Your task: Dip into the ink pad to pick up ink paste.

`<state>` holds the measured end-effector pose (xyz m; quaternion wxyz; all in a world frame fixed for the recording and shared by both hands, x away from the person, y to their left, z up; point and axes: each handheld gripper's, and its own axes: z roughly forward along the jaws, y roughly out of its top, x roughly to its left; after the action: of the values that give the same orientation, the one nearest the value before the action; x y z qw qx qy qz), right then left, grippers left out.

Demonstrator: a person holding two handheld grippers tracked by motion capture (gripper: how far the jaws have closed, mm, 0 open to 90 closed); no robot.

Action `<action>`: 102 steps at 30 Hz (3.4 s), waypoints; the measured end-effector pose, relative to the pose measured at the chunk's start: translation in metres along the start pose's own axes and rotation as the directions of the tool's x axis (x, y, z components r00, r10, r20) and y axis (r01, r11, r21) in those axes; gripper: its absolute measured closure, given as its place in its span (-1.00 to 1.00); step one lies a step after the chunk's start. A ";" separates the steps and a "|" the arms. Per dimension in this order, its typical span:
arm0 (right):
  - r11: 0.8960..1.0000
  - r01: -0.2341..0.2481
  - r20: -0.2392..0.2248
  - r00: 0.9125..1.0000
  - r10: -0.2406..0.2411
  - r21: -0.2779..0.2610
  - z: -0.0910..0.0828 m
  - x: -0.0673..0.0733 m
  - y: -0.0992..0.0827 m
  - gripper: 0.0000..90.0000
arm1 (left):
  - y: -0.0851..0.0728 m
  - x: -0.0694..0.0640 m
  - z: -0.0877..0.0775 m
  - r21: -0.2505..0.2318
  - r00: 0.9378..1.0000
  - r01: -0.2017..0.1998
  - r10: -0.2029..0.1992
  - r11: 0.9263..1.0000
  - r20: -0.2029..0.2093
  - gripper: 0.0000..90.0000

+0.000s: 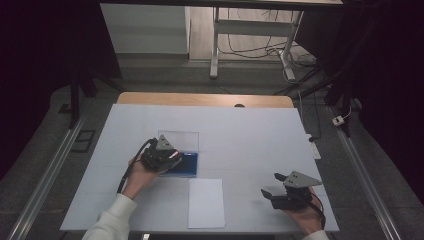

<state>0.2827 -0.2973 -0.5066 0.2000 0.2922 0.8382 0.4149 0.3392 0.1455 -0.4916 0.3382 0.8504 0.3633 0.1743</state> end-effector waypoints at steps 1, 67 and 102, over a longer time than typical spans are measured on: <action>1.000 0.000 0.000 1.000 0.000 0.000 0.000 0.000 0.000 -0.49 | 0.001 0.000 -0.003 -0.015 1.000 0.004 -0.004 1.000 -0.001 0.55; 1.000 0.008 0.003 1.000 -0.008 0.016 0.000 -0.001 -0.001 -0.45 | 0.000 0.007 0.002 0.036 0.997 0.034 -0.036 0.999 0.068 0.55; 1.000 0.009 0.010 1.000 -0.010 0.016 0.000 -0.001 -0.002 -0.44 | -0.001 0.001 0.008 0.087 1.000 -0.004 0.002 0.996 0.030 0.56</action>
<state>0.2829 -0.2985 -0.5083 0.2039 0.2919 0.8419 0.4056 0.3436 0.1429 -0.4978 0.3058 0.8674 0.3642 0.1462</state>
